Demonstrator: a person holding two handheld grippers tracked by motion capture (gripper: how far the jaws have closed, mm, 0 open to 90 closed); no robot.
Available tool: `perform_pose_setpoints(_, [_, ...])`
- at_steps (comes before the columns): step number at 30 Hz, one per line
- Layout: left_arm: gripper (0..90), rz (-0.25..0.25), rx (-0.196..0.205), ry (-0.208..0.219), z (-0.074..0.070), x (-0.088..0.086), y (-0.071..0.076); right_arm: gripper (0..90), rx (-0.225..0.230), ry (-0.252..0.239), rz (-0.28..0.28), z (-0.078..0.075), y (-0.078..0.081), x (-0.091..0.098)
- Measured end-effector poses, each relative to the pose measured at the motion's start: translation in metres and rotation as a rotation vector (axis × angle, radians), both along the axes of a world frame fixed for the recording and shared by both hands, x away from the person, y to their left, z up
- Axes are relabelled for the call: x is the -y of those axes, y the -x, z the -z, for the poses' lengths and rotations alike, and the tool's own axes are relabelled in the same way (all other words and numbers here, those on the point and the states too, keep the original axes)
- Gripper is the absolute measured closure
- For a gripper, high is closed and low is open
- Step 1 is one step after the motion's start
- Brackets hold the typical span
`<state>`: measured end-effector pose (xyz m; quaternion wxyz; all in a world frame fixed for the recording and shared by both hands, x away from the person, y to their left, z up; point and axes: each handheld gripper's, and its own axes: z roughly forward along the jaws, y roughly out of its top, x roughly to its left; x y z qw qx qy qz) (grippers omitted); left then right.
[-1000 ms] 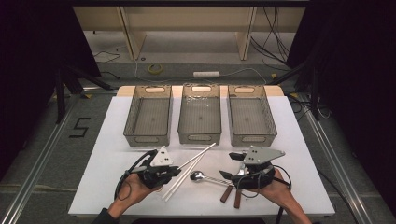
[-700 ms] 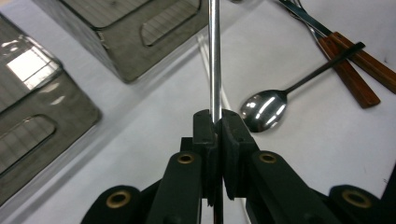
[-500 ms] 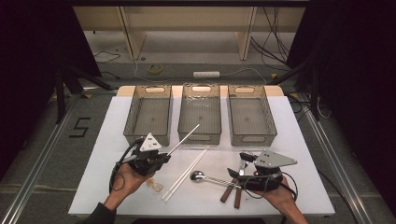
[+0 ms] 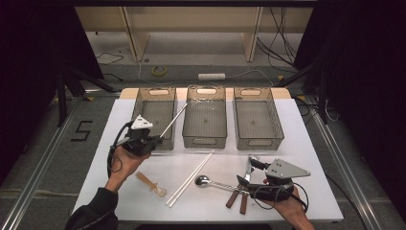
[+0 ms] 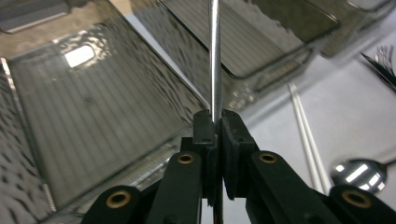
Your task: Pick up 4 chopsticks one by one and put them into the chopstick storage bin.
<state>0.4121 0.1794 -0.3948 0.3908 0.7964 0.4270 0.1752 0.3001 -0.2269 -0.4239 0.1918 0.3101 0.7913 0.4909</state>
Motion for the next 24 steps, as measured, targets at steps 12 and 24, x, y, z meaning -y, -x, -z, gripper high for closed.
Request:
perform_pose_setpoints(12, [84.9,-0.104,0.014,0.000,-0.011,-0.013,-0.047,29.3,-0.021,0.000,-0.040,0.003,0.004,-0.007])
perform_pose_setpoints(24, [84.8,-0.183,0.007,0.015,-0.002,-0.020,-0.081,29.1,-0.015,-0.008,-0.053,0.003,0.006,-0.009])
